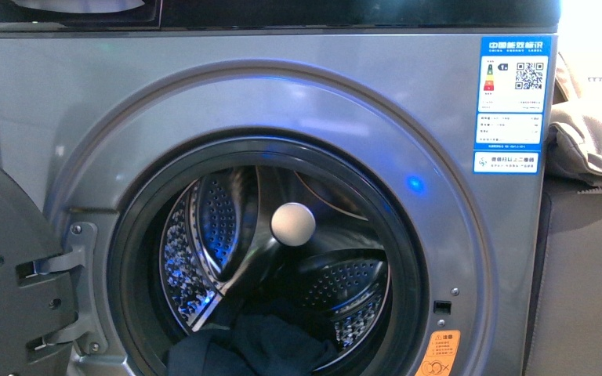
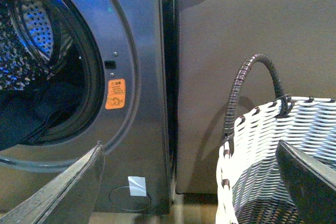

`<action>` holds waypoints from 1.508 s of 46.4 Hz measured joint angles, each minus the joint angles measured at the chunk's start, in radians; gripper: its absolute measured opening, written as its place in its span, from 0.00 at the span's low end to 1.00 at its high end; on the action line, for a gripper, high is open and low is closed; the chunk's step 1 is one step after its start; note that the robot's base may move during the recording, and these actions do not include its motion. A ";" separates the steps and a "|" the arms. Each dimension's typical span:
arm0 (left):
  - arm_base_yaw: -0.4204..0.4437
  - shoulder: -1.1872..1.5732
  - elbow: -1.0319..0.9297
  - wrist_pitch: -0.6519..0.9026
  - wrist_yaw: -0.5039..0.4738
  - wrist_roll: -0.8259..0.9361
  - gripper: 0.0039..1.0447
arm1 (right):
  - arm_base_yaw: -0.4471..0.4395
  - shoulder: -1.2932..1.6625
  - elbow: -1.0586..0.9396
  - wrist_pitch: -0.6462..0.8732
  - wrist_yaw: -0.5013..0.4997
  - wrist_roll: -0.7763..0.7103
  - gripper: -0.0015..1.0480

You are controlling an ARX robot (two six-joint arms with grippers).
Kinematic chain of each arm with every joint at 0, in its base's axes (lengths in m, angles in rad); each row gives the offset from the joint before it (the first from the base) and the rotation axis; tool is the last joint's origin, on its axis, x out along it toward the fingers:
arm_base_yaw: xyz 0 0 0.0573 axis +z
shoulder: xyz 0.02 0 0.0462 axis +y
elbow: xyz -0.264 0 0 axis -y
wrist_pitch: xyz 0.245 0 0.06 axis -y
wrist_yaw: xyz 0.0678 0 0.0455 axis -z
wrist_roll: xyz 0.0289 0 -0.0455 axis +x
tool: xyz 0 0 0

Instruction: Collect clothes from washing machine

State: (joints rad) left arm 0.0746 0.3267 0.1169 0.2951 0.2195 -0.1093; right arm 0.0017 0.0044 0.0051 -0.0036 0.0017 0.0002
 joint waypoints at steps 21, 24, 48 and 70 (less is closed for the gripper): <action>-0.119 0.634 0.225 0.338 -0.040 0.102 0.94 | 0.000 0.000 0.000 0.000 0.000 0.000 0.93; -0.131 0.724 0.264 0.365 -0.046 0.106 0.94 | 0.000 0.000 0.000 0.000 0.000 0.000 0.93; -0.338 1.367 0.600 0.456 -0.164 0.185 0.94 | 0.000 0.000 0.000 0.000 0.000 0.000 0.93; -0.392 1.593 0.813 0.377 -0.200 0.197 0.94 | 0.000 0.000 0.000 0.000 0.000 0.000 0.93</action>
State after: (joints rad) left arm -0.3172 1.9198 0.9295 0.6724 0.0196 0.0875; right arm 0.0017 0.0044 0.0051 -0.0036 0.0017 0.0002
